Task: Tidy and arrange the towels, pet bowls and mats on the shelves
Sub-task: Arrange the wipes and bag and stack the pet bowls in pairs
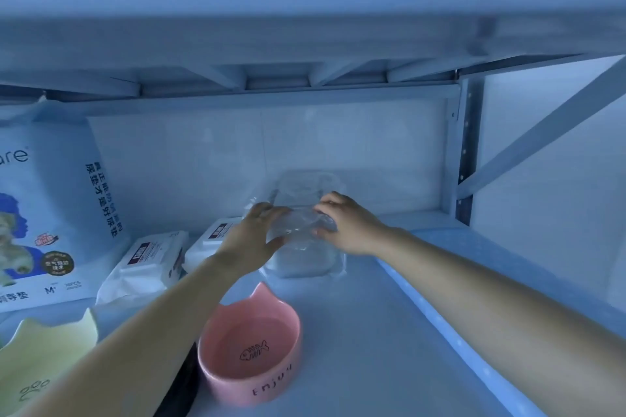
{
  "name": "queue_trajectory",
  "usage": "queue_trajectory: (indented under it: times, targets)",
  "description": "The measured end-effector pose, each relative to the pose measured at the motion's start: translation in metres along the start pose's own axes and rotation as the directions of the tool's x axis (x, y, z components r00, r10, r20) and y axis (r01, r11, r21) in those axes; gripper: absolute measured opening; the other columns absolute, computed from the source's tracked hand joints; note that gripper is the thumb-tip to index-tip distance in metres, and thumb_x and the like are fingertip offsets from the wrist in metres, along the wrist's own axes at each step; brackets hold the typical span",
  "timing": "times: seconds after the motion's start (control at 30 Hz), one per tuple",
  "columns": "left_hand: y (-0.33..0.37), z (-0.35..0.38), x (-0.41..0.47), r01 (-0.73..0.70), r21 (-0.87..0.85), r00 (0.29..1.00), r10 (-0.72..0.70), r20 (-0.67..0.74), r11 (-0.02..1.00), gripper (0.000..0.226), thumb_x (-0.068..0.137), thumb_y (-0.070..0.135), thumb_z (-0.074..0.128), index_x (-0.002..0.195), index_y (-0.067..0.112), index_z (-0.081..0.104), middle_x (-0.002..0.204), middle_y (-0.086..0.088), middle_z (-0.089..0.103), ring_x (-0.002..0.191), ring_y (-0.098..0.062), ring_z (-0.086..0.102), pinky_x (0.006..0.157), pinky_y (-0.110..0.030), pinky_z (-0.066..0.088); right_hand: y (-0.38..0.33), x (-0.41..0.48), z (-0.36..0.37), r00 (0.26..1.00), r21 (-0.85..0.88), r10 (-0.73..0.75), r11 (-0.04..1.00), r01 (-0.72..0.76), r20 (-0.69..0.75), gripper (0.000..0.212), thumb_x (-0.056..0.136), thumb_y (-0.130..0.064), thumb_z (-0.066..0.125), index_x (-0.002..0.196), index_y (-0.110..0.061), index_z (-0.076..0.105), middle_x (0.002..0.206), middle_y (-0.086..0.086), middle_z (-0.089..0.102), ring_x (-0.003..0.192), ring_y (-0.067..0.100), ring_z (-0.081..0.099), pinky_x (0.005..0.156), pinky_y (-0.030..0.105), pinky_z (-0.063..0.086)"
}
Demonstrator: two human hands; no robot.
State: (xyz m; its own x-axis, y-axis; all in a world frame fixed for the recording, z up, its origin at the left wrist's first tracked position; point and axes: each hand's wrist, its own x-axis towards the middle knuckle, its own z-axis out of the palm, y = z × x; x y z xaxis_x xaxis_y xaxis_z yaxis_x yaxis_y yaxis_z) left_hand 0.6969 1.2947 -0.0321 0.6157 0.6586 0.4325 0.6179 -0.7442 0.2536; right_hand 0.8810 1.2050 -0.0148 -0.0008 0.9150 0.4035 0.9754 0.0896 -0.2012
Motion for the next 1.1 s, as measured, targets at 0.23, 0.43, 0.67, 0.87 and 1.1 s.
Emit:
queue_trajectory:
  times: [0.23, 0.43, 0.67, 0.87, 1.1]
  targets:
    - [-0.002, 0.004, 0.009, -0.008, -0.031, 1.0, 0.007, -0.014, 0.999, 0.048, 0.087, 0.038, 0.059, 0.132, 0.041, 0.042, 0.135, 0.01, 0.034, 0.084, -0.015, 0.054, 0.072, -0.024, 0.037, 0.013, 0.01, 0.004, 1.0, -0.038, -0.008, 0.999, 0.008, -0.006, 0.041, 0.09, -0.036, 0.055, 0.123, -0.012, 0.055, 0.117, 0.005, 0.049, 0.111, 0.02, 0.046, 0.087, 0.025, 0.036]
    - [0.03, 0.022, 0.023, -0.052, -0.02, 0.999, 0.052, -0.014, 0.998, 0.049, 0.089, 0.039, 0.055, 0.135, 0.04, 0.039, 0.138, 0.006, 0.031, 0.104, -0.022, 0.058, 0.085, -0.025, 0.041, 0.042, 0.001, -0.016, 0.997, -0.042, 0.07, 0.997, -0.069, 0.032, 0.041, 0.09, -0.034, 0.056, 0.125, -0.013, 0.055, 0.117, 0.005, 0.051, 0.106, 0.022, 0.053, 0.087, 0.029, 0.042]
    - [0.05, 0.036, 0.037, -0.092, -0.013, 0.996, 0.092, -0.005, 0.996, 0.05, 0.091, 0.035, 0.053, 0.137, 0.037, 0.036, 0.139, 0.001, 0.031, 0.104, -0.026, 0.056, 0.092, -0.029, 0.041, 0.067, -0.005, -0.027, 0.99, -0.008, 0.141, 0.99, -0.141, 0.023, 0.041, 0.089, -0.03, 0.06, 0.126, -0.014, 0.056, 0.119, 0.003, 0.051, 0.107, 0.021, 0.053, 0.088, 0.025, 0.038]
    - [0.05, 0.037, 0.037, -0.082, -0.004, 0.996, 0.082, -0.018, 0.997, 0.049, 0.09, 0.037, 0.053, 0.136, 0.037, 0.038, 0.132, -0.001, 0.032, 0.104, -0.028, 0.054, 0.088, -0.032, 0.044, 0.069, -0.001, -0.025, 0.988, 0.009, 0.152, 0.988, -0.152, 0.016, 0.042, 0.089, -0.03, 0.06, 0.128, -0.015, 0.054, 0.123, 0.002, 0.05, 0.11, 0.02, 0.051, 0.088, 0.023, 0.035]
    - [0.058, 0.034, 0.035, -0.053, 0.03, 0.998, 0.054, -0.029, 0.998, 0.049, 0.089, 0.031, 0.056, 0.135, 0.032, 0.041, 0.126, -0.004, 0.035, 0.106, -0.03, 0.051, 0.09, -0.033, 0.043, 0.072, -0.001, -0.022, 0.99, 0.033, 0.138, 0.99, -0.138, -0.002, 0.038, 0.089, -0.027, 0.06, 0.126, -0.017, 0.057, 0.122, 0.003, 0.051, 0.11, 0.02, 0.051, 0.088, 0.024, 0.036]
